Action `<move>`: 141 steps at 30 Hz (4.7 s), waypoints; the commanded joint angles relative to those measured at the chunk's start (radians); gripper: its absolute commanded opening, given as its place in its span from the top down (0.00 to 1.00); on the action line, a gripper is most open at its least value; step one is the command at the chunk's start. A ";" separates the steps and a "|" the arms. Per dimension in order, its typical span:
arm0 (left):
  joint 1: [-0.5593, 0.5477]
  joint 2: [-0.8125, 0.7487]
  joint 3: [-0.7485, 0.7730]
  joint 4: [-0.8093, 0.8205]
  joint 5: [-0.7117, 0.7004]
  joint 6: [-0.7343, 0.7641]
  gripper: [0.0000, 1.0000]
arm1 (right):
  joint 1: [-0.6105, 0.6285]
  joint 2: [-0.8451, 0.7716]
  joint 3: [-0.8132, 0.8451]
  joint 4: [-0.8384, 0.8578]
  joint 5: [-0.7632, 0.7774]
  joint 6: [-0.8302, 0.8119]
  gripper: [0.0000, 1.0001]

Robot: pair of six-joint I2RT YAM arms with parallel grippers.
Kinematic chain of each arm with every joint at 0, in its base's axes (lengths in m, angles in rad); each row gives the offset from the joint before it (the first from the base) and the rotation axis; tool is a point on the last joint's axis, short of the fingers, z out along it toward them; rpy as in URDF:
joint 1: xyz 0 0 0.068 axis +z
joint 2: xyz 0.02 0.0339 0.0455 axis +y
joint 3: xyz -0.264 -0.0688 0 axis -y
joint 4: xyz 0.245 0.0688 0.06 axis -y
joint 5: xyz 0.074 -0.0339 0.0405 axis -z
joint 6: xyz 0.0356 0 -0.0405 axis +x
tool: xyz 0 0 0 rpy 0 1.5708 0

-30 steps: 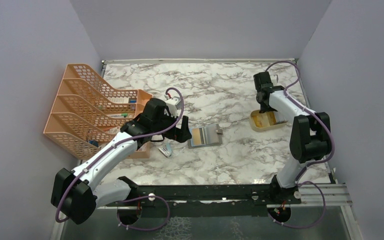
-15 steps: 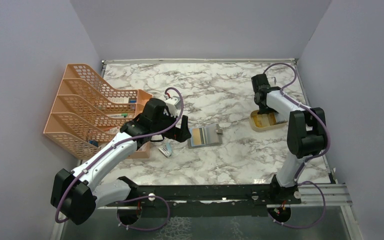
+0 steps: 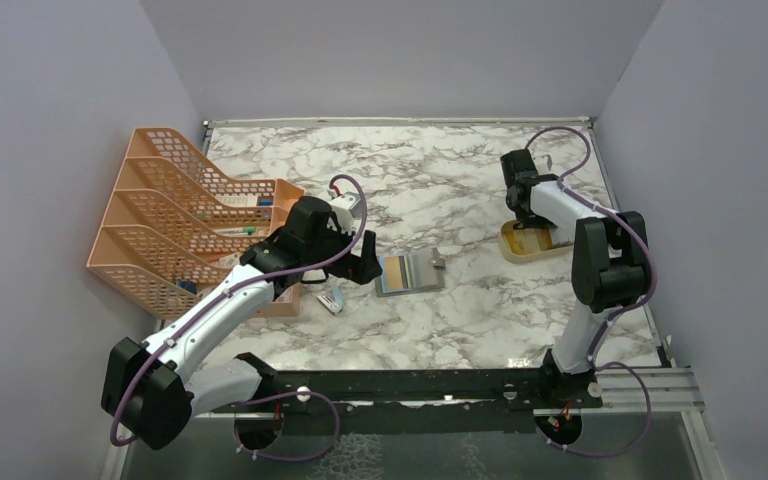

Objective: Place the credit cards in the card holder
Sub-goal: Pick up the credit card from the storage box, then insert the credit card into the card holder.

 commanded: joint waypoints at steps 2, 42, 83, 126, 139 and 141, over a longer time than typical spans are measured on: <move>0.001 -0.004 -0.003 -0.014 -0.018 0.011 0.03 | -0.007 -0.015 0.018 0.027 0.032 0.011 0.67; 0.011 -0.050 -0.007 -0.006 -0.066 -0.012 0.04 | 0.002 -0.216 0.003 -0.075 -0.179 0.050 0.99; 0.009 0.037 -0.173 0.758 0.344 -0.786 0.54 | 0.189 -0.683 -0.677 1.228 -1.634 1.002 0.99; 0.066 0.220 -0.134 0.474 0.202 -0.495 1.00 | 0.264 -0.287 -0.317 0.399 -1.085 0.301 0.47; 0.069 0.389 -0.052 0.466 0.262 -0.465 1.00 | 0.344 -0.140 -0.297 0.352 -0.990 0.215 0.64; 0.069 0.409 -0.041 0.466 0.268 -0.463 1.00 | 0.352 -0.148 -0.324 0.358 -0.970 0.221 0.67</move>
